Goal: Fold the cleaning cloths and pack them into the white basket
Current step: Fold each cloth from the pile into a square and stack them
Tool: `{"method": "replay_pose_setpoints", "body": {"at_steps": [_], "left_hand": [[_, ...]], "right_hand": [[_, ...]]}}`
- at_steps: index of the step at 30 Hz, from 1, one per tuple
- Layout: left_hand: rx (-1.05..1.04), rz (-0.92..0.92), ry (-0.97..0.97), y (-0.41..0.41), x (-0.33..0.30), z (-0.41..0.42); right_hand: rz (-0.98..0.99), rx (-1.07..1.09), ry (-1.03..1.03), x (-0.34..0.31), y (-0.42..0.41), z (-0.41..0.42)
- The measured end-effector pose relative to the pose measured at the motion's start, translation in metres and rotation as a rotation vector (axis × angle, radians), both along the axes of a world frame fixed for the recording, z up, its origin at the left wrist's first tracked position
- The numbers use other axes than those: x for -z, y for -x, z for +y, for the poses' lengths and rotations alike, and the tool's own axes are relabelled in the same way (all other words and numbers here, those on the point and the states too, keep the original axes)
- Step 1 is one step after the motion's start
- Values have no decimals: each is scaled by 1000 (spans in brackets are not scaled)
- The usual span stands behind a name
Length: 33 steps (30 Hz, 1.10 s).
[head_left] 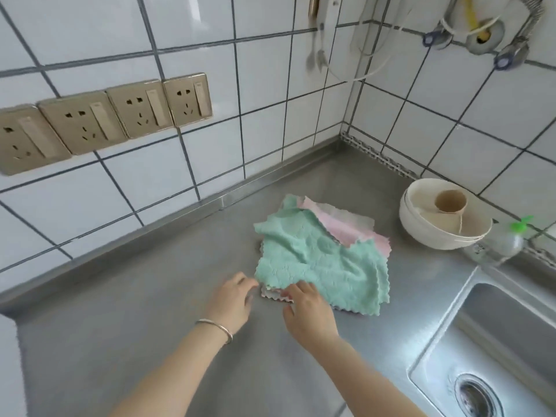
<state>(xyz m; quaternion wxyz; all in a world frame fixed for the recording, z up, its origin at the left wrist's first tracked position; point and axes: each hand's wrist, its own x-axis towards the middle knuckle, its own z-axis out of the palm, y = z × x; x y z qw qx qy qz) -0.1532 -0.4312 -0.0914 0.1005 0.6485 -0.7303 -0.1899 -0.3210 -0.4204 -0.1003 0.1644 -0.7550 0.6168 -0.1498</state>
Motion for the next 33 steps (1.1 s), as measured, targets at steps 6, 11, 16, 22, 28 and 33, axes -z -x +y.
{"method": "replay_pose_setpoints", "body": {"at_steps": [6, 11, 16, 22, 28, 33], "left_hand": [[-268, 21, -89, 20, 35, -33], [-272, 78, -61, 20, 48, -36], [-165, 45, 140, 21, 49, -45], [-132, 77, 226, 29, 29, -53], [-325, 288, 249, 27, -19, -50], [-505, 434, 369, -10, -68, -25]], "right_hand": [[7, -65, -3, 26, 10, -47], [63, -141, 21, 36, 5, -57], [82, -158, 26, 44, 3, -61], [105, -101, 93, 38, 2, -64], [95, 54, 162, 4, 30, -84], [-86, -78, 436, -60, 51, -105]]}}
